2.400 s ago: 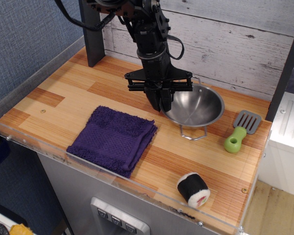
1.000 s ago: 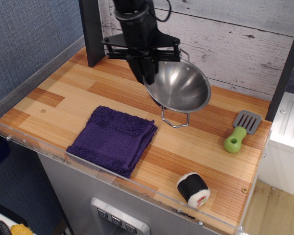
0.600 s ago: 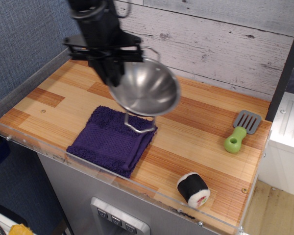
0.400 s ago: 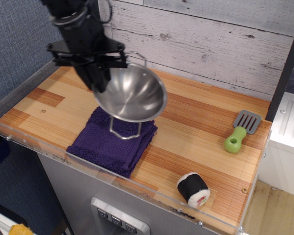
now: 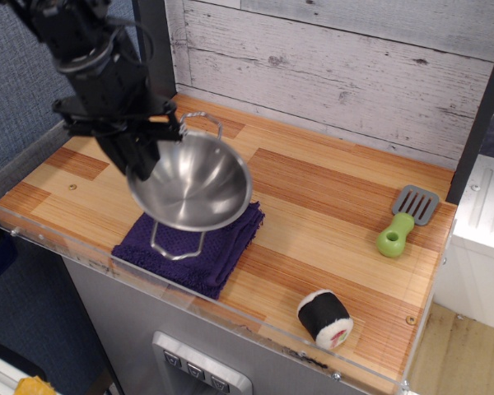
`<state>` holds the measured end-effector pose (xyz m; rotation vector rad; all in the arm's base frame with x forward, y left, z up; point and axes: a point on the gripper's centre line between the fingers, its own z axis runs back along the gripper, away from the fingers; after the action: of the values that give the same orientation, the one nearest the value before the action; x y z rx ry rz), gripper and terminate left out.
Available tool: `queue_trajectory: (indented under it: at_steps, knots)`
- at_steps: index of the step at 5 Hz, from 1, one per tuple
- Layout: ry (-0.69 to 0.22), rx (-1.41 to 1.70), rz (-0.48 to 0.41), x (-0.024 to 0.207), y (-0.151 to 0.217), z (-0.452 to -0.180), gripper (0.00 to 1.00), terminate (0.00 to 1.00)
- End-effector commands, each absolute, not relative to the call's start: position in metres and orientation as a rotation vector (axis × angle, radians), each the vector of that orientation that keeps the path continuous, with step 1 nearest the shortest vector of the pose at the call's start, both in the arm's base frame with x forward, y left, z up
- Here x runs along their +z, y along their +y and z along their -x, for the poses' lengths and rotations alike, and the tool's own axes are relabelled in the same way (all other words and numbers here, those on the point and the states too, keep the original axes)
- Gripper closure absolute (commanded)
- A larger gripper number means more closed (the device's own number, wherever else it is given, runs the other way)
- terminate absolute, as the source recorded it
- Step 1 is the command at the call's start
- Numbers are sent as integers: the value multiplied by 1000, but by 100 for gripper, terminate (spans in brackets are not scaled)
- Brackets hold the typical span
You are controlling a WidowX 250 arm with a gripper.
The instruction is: Place vessel on the blue cloth
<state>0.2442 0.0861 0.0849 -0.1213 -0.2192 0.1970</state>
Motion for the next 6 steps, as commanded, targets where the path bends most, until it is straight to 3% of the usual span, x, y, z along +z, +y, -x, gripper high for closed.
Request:
queue_trajectory:
  at_steps: [1,4,5,6]
  knots:
    - [-213,173,122,67,99,-236,100,0]
    - [-218,143,148,50,92,-244,100,0]
    - [-196,179,149,51,94,-243,0,0]
    - [-153,193,161,48,93,-244,0,0]
